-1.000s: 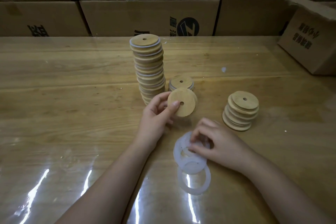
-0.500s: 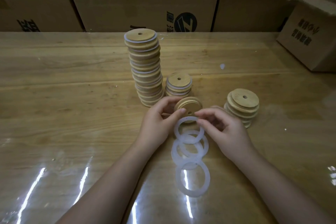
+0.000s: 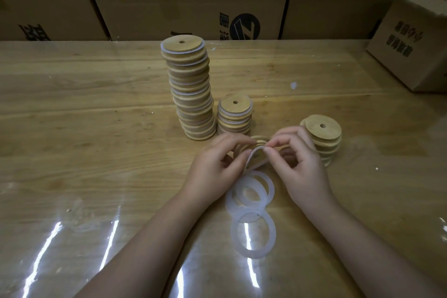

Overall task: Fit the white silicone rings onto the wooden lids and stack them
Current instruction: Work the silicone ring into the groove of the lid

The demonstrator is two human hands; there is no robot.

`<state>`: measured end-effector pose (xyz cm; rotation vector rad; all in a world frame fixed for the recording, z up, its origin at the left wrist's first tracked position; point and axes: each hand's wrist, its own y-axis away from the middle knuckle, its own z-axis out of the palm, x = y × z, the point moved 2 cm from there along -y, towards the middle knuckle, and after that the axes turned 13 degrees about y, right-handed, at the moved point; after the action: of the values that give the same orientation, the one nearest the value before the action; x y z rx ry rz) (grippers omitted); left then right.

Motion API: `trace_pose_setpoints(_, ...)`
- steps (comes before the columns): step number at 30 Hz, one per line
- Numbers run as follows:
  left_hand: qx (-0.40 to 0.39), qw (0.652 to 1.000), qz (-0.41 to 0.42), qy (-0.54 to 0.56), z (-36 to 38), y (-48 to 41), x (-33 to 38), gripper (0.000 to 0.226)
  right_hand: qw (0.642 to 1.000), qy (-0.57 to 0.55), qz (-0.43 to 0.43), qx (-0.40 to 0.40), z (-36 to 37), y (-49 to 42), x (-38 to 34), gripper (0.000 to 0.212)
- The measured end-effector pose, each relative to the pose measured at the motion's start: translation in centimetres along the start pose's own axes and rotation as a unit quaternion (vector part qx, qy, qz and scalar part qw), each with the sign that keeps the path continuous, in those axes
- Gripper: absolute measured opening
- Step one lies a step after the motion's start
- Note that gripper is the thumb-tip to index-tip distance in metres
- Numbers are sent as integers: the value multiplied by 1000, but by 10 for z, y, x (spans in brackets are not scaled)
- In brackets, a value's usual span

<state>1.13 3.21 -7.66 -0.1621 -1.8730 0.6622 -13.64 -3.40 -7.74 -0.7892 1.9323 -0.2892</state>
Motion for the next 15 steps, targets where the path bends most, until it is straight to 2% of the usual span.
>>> trace_pose_setpoints(6, -13, 1000, 7, -17, 0, 1, 0, 29, 1000, 18, 1, 15, 0, -1, 3, 12)
trace_pose_setpoints(11, 30, 999, -18, -26, 1, 3, -4, 12, 1000, 14, 3, 15, 0, 0, 1, 13)
trace_pose_setpoints(15, 32, 999, -13, -20, 1, 3, -3, 13, 1000, 12, -2, 20, 0, 0, 1, 15)
